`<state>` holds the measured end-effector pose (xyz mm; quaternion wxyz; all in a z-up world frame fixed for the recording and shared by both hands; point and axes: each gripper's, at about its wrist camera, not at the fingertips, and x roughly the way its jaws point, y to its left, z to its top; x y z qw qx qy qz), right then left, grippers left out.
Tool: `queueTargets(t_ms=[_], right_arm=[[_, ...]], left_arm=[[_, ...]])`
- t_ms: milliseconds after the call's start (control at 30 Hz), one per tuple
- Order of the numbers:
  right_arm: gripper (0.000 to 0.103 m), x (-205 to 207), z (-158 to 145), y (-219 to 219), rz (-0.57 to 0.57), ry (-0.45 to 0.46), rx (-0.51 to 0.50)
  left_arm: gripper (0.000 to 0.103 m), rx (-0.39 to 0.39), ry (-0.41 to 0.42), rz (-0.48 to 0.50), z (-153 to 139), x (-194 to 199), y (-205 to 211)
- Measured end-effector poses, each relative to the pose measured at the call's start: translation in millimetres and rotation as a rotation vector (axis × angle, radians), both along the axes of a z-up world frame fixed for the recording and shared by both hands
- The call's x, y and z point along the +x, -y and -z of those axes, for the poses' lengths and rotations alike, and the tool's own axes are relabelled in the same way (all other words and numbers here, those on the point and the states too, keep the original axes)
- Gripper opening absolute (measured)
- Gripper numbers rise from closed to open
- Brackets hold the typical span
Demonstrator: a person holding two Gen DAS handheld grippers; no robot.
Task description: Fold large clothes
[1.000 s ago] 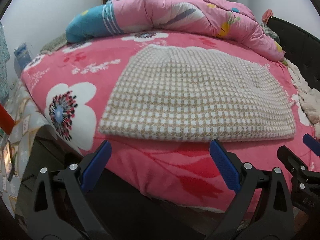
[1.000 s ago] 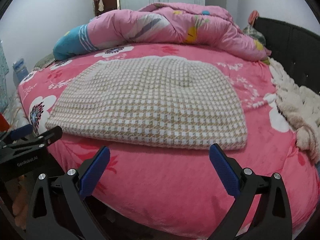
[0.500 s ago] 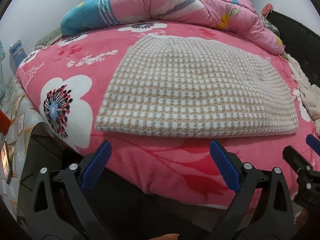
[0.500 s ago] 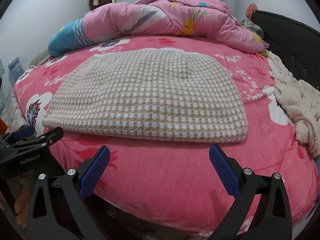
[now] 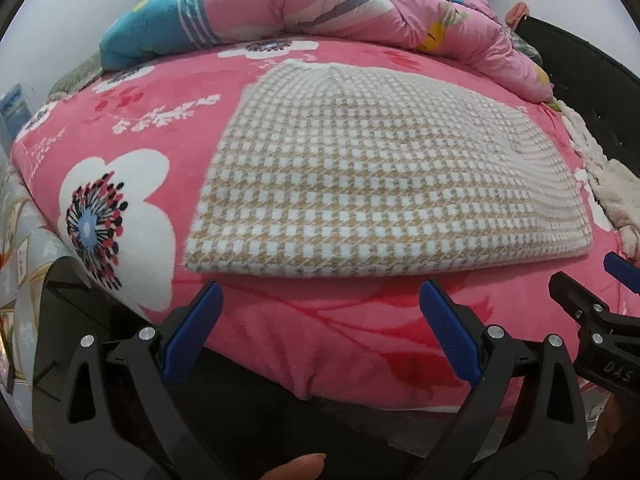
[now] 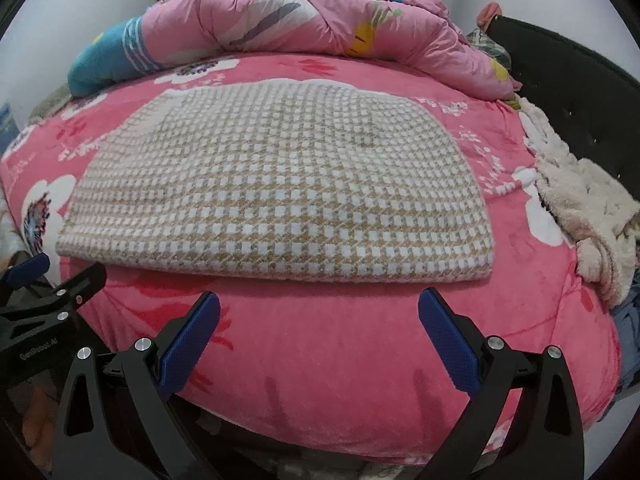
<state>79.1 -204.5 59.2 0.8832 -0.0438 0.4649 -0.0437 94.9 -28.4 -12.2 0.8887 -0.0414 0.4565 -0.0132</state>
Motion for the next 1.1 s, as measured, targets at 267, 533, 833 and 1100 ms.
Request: queueTargets(t_ms=[267,533,833,1100], right_arm=[[0.097,2.0,-0.3,-8.4,-0.016,0.016,0.026],[0.097,-12.0,-16.0,-2.0,-0.015,0.079,0.036],[0.097,-26.7,-39.6,18.4,-0.044,0.141,0.116],[0.097,-30.1,-29.2,35.6,-0.039,0.117,0.162]], left_arm=[[0.095,-0.020,-0.014,-0.023,6.6,4.4,-12.0],[0.095,-0.112,-0.016,-0.060,2.2,-3.4,-21.9],[0.095,-0.106,0.005,-0.079,-19.1,-22.5,3.0],[0.095,-0.088,0.022,-0.048,-29.0,-27.6,31.7]])
